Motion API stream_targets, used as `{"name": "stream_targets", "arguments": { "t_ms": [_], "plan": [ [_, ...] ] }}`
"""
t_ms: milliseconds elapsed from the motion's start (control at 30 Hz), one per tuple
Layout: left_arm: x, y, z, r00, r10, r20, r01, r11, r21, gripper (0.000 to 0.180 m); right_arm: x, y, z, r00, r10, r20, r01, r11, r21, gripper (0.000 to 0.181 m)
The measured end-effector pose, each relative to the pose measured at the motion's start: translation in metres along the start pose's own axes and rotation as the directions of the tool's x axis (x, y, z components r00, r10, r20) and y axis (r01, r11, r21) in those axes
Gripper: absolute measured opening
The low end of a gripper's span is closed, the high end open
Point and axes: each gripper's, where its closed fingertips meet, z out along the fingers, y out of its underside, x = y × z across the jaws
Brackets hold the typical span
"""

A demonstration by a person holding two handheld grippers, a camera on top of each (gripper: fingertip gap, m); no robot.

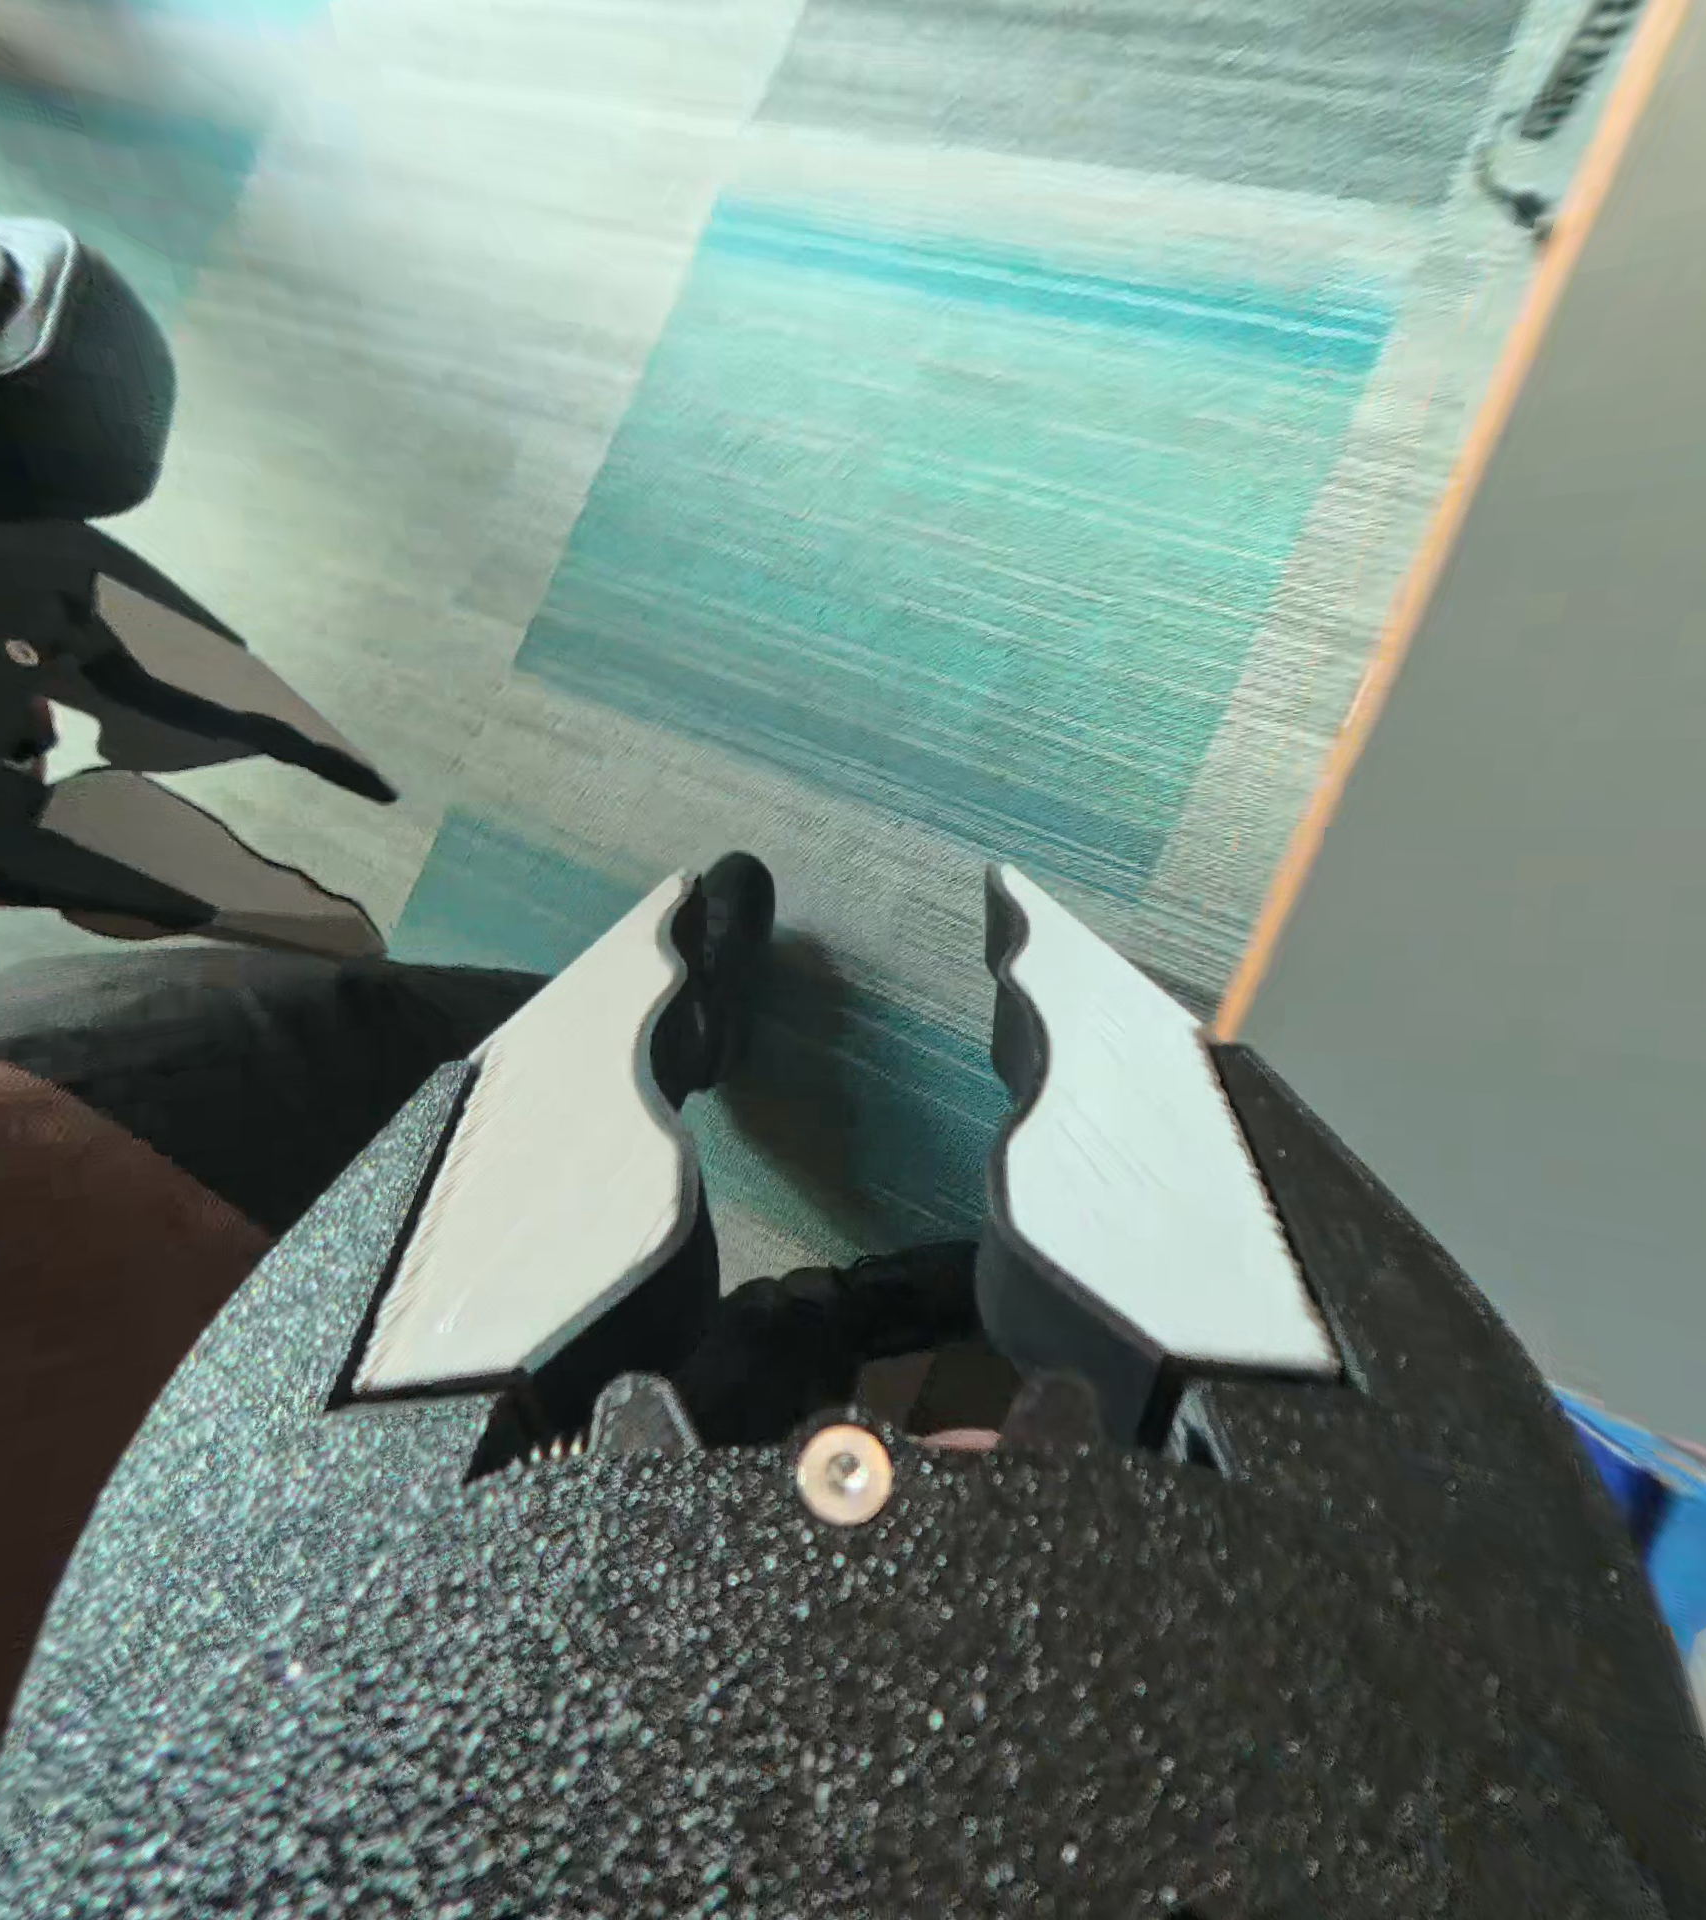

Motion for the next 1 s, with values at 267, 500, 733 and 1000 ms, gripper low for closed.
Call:
{"name": "stream_targets", "arguments": {
  "t_ms": [267, 500, 733, 1000],
  "plan": [
    [-0.109, 0.183, 0.049, 0.885, -0.464, -0.051, 0.462, 0.886, -0.037, 0.054, -0.048, 0.074, 0.116, 0.995, -0.089, 0.037, 0.096, 0.892, -0.441, 0.062],
    [-0.213, 0.286, 0.052, 0.814, -0.566, -0.131, 0.563, 0.824, -0.059, 0.053, -0.03, 0.158, 0.143, 0.91, 0.169, -0.38, -0.412, 0.489, -0.769, 0.062],
    [-0.371, 0.265, 0.011, 0.786, -0.6, -0.152, 0.615, 0.784, 0.084, 0.054, -0.088, 0.082, 0.229, 0.78, 0.465, -0.42, -0.613, 0.428, -0.665, 0.069],
    [-0.528, 0.234, -0.013, 0.815, -0.558, -0.157, 0.572, 0.817, 0.068, 0.056, -0.113, -0.068, 0.426, 0.92, 0.272, -0.283, -0.387, 0.508, -0.77, 0.068]
  ]
}}
